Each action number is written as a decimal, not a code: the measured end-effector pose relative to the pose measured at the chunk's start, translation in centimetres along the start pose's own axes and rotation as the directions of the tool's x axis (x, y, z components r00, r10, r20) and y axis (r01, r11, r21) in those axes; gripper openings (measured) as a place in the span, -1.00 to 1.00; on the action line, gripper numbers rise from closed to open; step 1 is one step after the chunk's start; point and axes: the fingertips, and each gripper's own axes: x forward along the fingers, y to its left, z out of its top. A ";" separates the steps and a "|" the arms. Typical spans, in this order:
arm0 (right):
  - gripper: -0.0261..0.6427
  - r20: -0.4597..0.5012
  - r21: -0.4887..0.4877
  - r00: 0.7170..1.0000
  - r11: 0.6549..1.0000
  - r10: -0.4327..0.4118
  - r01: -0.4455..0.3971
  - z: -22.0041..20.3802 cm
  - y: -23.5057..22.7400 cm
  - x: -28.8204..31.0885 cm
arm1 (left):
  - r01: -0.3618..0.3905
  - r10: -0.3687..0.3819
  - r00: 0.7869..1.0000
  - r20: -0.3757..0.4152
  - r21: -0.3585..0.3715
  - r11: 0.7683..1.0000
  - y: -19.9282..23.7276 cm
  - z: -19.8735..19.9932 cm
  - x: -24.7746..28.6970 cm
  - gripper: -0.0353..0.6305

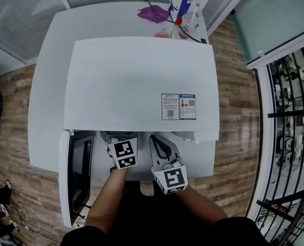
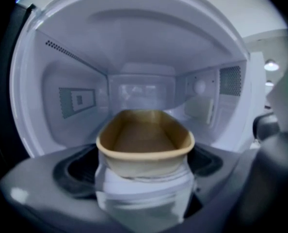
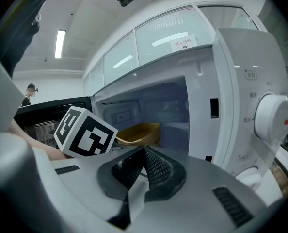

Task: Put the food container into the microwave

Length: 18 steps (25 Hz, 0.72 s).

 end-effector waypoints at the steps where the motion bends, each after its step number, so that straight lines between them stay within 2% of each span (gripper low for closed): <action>1: -0.91 0.003 -0.003 1.000 1.000 0.002 -0.002 0.1 0.1 -0.1 | 0.003 -0.003 1.000 0.001 0.001 1.000 0.0 0.0 -0.3 0.77; 7: -0.91 0.027 0.002 1.000 1.000 -0.013 0.013 1.0 0.3 -0.8 | 0.029 -0.030 0.999 0.027 0.023 0.999 -0.6 0.2 -3.6 0.77; 15: -0.91 0.109 -0.007 0.994 1.000 -0.027 0.028 4.2 1.6 -2.2 | 0.063 -0.066 0.995 0.071 0.048 0.997 -0.6 1.7 -9.3 0.76; 18: -0.91 0.137 -0.009 0.990 1.000 -0.028 0.030 5.3 2.4 -2.9 | 0.060 -0.065 0.994 0.084 0.060 0.996 0.5 2.4 -11.6 0.70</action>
